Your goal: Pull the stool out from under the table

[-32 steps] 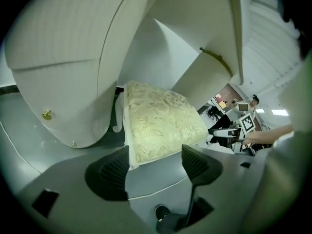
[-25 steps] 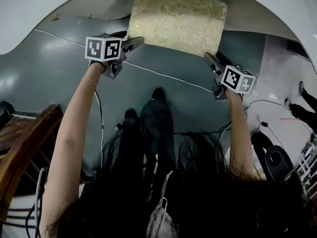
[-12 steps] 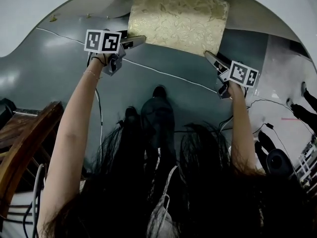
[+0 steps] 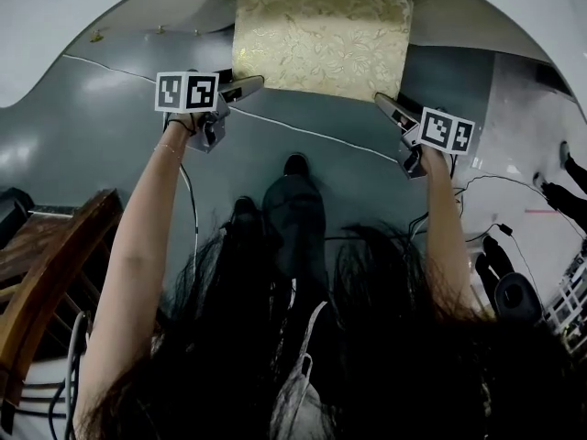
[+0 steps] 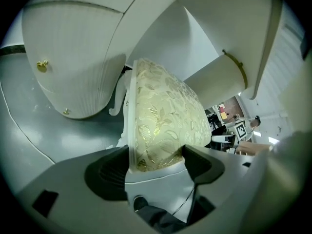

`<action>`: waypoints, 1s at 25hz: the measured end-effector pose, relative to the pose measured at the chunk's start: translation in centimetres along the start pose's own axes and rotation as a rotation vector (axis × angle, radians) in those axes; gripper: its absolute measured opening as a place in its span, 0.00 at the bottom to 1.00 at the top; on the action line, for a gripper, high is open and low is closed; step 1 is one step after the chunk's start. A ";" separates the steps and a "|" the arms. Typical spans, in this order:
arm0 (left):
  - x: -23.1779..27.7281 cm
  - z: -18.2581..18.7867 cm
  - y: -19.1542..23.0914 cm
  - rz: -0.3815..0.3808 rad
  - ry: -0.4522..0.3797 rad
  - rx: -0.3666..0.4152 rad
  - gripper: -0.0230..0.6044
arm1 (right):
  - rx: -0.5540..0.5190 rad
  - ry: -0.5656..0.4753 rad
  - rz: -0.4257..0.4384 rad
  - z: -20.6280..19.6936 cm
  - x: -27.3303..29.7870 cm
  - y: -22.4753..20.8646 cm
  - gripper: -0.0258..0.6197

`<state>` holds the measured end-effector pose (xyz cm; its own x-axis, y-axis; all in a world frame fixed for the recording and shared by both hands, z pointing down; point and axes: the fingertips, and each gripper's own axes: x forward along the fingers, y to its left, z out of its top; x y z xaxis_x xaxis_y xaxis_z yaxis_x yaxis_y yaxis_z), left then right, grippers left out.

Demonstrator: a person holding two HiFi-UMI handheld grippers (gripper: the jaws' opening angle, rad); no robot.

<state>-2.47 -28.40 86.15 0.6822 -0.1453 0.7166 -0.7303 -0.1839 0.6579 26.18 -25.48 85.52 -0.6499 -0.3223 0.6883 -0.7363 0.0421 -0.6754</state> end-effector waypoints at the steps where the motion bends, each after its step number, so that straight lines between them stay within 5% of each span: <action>1: 0.1 -0.1 0.2 -0.001 0.007 -0.010 0.62 | 0.002 0.011 -0.002 0.1 0.2 -0.2 0.49; 25: -0.3 0.8 0.9 -0.007 0.203 0.003 0.62 | 0.149 0.055 -0.088 -2.0 0.1 0.5 0.49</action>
<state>-3.30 -29.26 86.36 0.6658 0.0545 0.7441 -0.7252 -0.1871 0.6626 25.36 -23.61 85.82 -0.5964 -0.2666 0.7571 -0.7574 -0.1256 -0.6408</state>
